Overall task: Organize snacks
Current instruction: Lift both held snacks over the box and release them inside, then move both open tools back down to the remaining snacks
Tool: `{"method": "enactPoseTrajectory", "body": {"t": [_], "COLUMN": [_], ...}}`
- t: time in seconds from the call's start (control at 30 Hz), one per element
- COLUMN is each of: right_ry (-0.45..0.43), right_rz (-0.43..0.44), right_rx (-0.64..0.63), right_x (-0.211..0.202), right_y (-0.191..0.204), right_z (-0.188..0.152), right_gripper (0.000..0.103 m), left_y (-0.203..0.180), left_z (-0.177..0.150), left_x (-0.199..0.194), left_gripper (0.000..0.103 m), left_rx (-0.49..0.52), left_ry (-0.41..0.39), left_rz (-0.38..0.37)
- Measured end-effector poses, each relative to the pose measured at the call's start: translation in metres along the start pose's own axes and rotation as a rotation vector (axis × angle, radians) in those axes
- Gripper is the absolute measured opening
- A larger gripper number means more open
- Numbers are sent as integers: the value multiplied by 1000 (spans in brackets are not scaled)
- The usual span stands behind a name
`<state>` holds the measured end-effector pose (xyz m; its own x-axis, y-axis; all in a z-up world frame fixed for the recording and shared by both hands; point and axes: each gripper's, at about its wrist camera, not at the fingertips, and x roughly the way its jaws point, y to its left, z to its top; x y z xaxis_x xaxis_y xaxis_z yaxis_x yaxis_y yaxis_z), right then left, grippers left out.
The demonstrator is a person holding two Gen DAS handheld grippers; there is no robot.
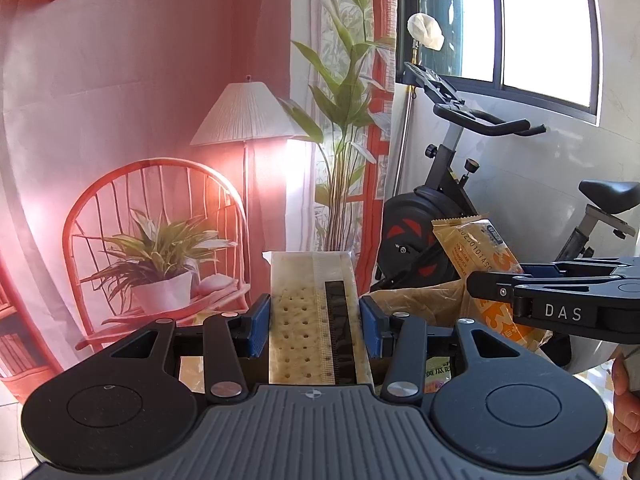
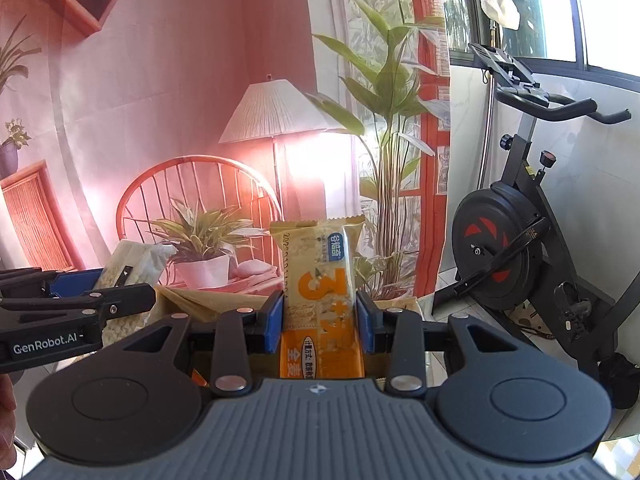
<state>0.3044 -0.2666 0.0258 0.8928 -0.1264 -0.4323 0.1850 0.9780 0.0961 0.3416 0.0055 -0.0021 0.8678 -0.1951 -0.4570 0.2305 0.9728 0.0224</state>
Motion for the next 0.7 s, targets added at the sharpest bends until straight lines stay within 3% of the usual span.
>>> {"method": "enactPoseTrajectory", "body": {"t": [0.23,0.3,0.33,0.4,0.7], "right_ry": [72,81,77,64,25], "right_rz": [2,-3,-1,7,53], "right_rx": [-1,5,13,23,-1], "right_x": [20,19,15,4,-67], "right_y": [-3,-5,-6,-9,-25], "right_z": [-19,-22,-23,-24,-40], "right_gripper": [39,41,43,55,55], "left_y": [4,7,8,9,11], "left_z": [-18,-20,-20,-20,-25], "left_x": [22,20,17,9,-63], "left_gripper": [50,65,68,72,73], "left_rx": [19,11,2,8,34], "left_ry": [74,84,84,82,51], "left_rz": [9,14,8,8,28]}}
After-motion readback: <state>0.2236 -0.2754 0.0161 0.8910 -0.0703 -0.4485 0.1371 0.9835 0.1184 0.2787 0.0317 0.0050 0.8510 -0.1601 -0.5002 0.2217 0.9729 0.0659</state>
